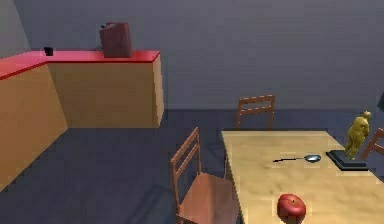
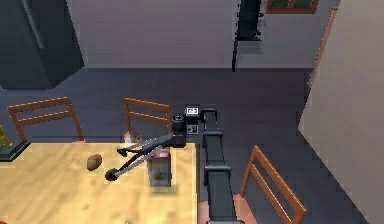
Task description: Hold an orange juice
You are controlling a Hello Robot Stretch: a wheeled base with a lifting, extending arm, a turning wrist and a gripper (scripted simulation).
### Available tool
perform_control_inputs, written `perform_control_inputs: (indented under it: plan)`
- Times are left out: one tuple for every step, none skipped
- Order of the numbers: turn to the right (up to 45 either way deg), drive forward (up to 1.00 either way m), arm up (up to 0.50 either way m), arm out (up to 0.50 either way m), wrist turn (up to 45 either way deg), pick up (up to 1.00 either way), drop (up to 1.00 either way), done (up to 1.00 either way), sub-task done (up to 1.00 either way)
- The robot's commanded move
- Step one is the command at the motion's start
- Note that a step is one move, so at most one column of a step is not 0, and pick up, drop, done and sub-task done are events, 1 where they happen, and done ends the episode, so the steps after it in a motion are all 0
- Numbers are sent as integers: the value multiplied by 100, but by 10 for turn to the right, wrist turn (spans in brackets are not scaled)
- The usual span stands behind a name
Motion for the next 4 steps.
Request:
perform_control_inputs:
  plan:
    - [0, 0, 0, 0, 450, 0, 0, 0, 0]
    - [0, 0, 0, 0, 240, 0, 0, 0, 0]
    - [0, 0, -30, 0, 0, 0, 0, 0, 0]
    - [0, 0, 0, 0, 0, 100, 0, 0, 0]
